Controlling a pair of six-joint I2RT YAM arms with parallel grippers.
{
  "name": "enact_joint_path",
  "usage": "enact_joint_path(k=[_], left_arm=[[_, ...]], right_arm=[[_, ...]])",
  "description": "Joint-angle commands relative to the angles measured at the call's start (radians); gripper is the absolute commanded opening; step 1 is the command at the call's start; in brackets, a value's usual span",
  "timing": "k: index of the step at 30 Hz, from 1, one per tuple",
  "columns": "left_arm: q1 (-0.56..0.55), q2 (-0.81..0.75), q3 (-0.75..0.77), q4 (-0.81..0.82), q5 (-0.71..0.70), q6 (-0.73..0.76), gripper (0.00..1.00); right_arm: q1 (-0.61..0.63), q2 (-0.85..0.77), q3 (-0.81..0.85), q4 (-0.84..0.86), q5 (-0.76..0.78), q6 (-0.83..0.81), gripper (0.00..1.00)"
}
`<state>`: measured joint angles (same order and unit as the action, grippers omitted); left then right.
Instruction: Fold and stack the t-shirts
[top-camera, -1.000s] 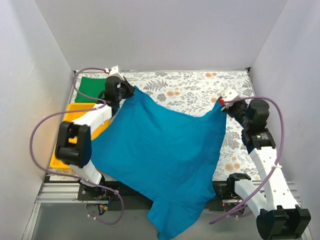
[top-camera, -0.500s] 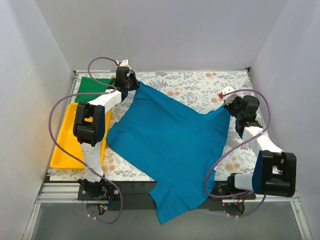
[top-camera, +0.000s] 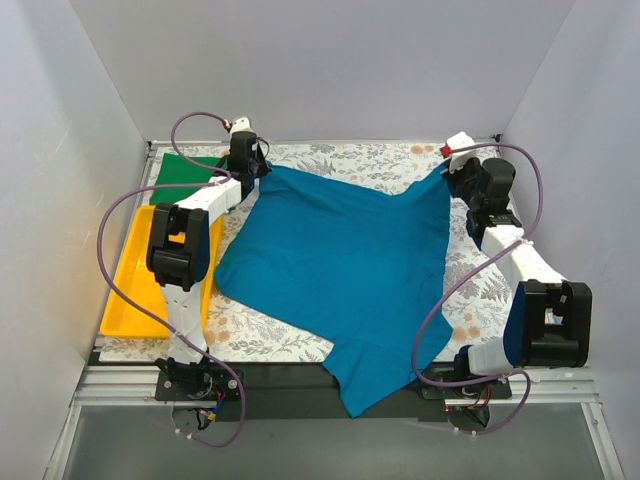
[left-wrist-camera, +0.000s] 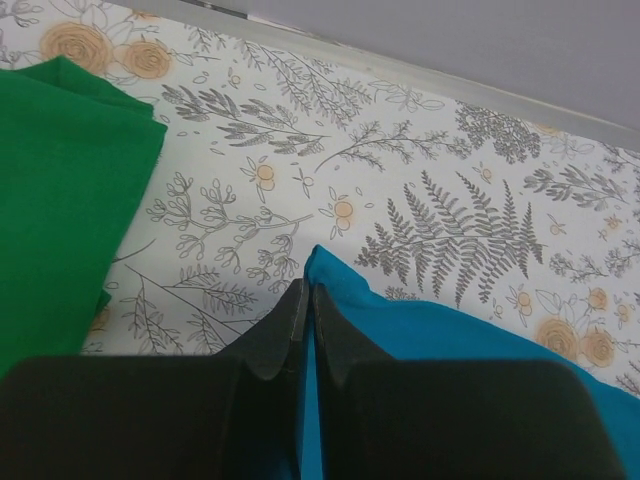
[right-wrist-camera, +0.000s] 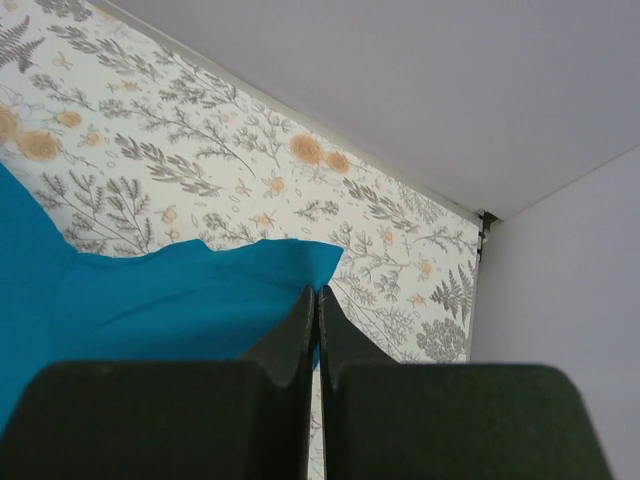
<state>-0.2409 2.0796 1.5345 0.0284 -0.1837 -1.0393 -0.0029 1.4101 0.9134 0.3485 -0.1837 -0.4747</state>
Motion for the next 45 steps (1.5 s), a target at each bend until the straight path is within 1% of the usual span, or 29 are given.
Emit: enact_joint_path(k=[1, 3, 7, 9, 12, 13, 15, 16, 17, 19, 20, 22, 23, 25, 26, 28, 29, 30, 31, 32, 34, 35, 37, 38, 40, 43, 44, 45], left_arm=[[0.014, -0.047, 0.056, -0.001, -0.051, 0.025, 0.0], [0.014, -0.039, 0.064, -0.007, -0.045, 0.028, 0.0], [0.015, -0.032, 0.075, -0.016, -0.049, 0.036, 0.0], [0.017, -0.038, 0.066, -0.015, -0.053, 0.045, 0.0], [0.02, -0.053, 0.047, -0.004, -0.045, 0.053, 0.0], [0.022, -0.058, 0.038, -0.001, -0.03, 0.056, 0.0], [0.022, -0.076, 0.012, 0.017, -0.011, 0.058, 0.0], [0.022, -0.082, 0.003, 0.024, 0.003, 0.061, 0.0], [0.022, -0.087, -0.004, 0.03, 0.019, 0.064, 0.0], [0.022, -0.098, -0.014, 0.036, 0.036, 0.061, 0.0], [0.022, -0.101, -0.016, 0.034, 0.044, 0.058, 0.0], [0.022, -0.107, -0.023, 0.034, 0.047, 0.053, 0.0], [0.022, -0.11, -0.028, 0.034, 0.049, 0.047, 0.0], [0.022, -0.122, -0.037, 0.034, 0.055, 0.044, 0.0], [0.022, -0.124, -0.039, 0.033, 0.056, 0.044, 0.0], [0.022, -0.131, -0.046, 0.031, 0.059, 0.042, 0.0], [0.022, -0.133, -0.048, 0.031, 0.061, 0.042, 0.0], [0.023, -0.131, -0.048, 0.03, 0.067, 0.042, 0.0], [0.022, -0.131, -0.048, 0.03, 0.07, 0.042, 0.0], [0.022, -0.131, -0.047, 0.03, 0.073, 0.042, 0.0], [0.023, -0.127, -0.043, 0.03, 0.079, 0.044, 0.0], [0.023, -0.122, -0.039, 0.03, 0.081, 0.045, 0.0], [0.023, -0.119, -0.034, 0.03, 0.089, 0.045, 0.0], [0.023, -0.115, -0.033, 0.028, 0.09, 0.045, 0.0], [0.023, -0.11, -0.03, 0.024, 0.092, 0.045, 0.0], [0.023, -0.121, -0.033, 0.021, 0.104, 0.047, 0.0], [0.025, -0.14, -0.037, 0.021, 0.119, 0.047, 0.0], [0.023, -0.153, -0.04, 0.025, 0.13, 0.047, 0.0]], right_arm=[[0.05, 0.025, 0.053, 0.047, 0.055, 0.032, 0.01], [0.072, 0.055, 0.07, 0.053, 0.105, 0.027, 0.01], [0.084, 0.137, 0.102, 0.063, 0.135, 0.048, 0.01], [0.102, 0.141, 0.105, 0.061, 0.092, 0.053, 0.01], [0.145, 0.095, 0.075, 0.05, -0.029, 0.05, 0.01], [0.158, 0.063, 0.074, 0.002, -0.055, 0.041, 0.01], [0.184, 0.035, 0.102, -0.096, -0.163, 0.041, 0.01], [0.193, 0.015, 0.132, -0.22, -0.204, 0.047, 0.01], [0.219, 0.001, 0.18, -0.27, -0.268, 0.051, 0.01], [0.265, -0.035, 0.228, -0.347, -0.298, 0.056, 0.01], [0.324, -0.048, 0.246, -0.432, -0.298, 0.061, 0.01], [0.389, -0.078, 0.291, -0.48, -0.26, 0.076, 0.01], [0.455, -0.086, 0.298, -0.494, -0.162, 0.08, 0.01], [0.483, -0.095, 0.294, -0.484, -0.055, 0.093, 0.01], [0.474, -0.092, 0.286, -0.464, 0.105, 0.091, 0.01], [0.425, -0.068, 0.236, -0.369, 0.218, 0.07, 0.01], [0.328, -0.054, 0.226, -0.358, 0.22, 0.074, 0.01], [0.272, -0.034, 0.222, -0.321, 0.21, 0.082, 0.01], [0.221, 0.017, 0.225, -0.321, 0.208, 0.084, 0.01], [0.137, 0.044, 0.226, -0.322, 0.217, 0.079, 0.01], [0.069, 0.101, 0.228, -0.322, 0.22, 0.061, 0.01], [0.022, 0.111, 0.226, -0.319, 0.214, 0.056, 0.01], [-0.02, 0.122, 0.211, -0.315, 0.196, 0.048, 0.01], [-0.022, 0.119, 0.206, -0.313, 0.191, 0.047, 0.01], [-0.022, 0.103, 0.196, -0.313, 0.126, 0.039, 0.01], [-0.022, 0.052, 0.188, -0.33, -0.001, 0.042, 0.01], [-0.02, 0.029, 0.183, -0.347, -0.102, 0.036, 0.01], [-0.02, -0.029, 0.18, -0.385, -0.164, 0.027, 0.01]])
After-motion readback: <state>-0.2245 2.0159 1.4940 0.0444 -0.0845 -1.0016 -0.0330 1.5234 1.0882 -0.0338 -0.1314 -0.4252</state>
